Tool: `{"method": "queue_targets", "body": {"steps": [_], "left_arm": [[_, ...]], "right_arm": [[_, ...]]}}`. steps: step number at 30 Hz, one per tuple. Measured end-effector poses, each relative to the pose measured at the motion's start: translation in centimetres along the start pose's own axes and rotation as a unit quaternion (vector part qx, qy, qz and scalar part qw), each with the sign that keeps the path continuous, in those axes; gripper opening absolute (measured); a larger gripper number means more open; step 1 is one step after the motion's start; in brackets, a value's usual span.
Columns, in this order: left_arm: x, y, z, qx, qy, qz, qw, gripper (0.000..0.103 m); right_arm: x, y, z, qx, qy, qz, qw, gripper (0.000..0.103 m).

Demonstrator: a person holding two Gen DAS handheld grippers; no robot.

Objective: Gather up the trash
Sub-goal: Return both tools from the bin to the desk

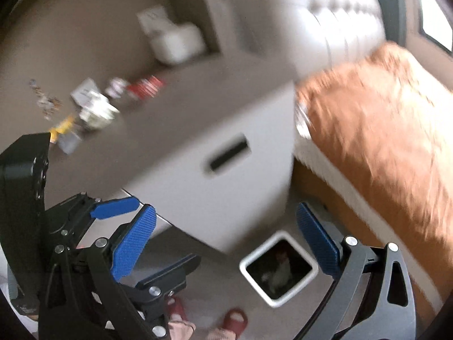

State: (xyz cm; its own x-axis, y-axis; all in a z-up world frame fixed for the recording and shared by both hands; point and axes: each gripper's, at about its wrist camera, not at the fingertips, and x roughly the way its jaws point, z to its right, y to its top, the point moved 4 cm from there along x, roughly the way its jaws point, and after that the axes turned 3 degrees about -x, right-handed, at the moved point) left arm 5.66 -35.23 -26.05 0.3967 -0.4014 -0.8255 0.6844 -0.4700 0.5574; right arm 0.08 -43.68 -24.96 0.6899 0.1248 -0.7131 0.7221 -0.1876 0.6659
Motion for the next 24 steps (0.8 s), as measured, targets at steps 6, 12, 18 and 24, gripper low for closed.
{"method": "queue_targets", "body": {"steps": [6, 12, 18, 24], "left_arm": [[-7.1, 0.7, -6.2, -0.051, 0.082, 0.05, 0.9941, 0.098], [-12.8, 0.1, -13.9, -0.119, 0.152, 0.087, 0.9773, 0.098], [-15.9, -1.0, -20.9, -0.164, 0.176, 0.108, 0.9646, 0.098], [-16.3, -1.3, -27.3, -0.169, 0.185, 0.121, 0.9604, 0.098]], "right_arm": [[-1.0, 5.9, -6.8, -0.066, 0.061, 0.043, 0.995, 0.098], [-0.4, 9.2, -14.2, -0.129, 0.111, 0.061, 0.984, 0.098], [1.0, 12.1, -20.9, -0.157, 0.126, 0.064, 0.977, 0.098], [4.2, 14.5, -26.6, -0.187, 0.123, 0.052, 0.973, 0.098]]}}
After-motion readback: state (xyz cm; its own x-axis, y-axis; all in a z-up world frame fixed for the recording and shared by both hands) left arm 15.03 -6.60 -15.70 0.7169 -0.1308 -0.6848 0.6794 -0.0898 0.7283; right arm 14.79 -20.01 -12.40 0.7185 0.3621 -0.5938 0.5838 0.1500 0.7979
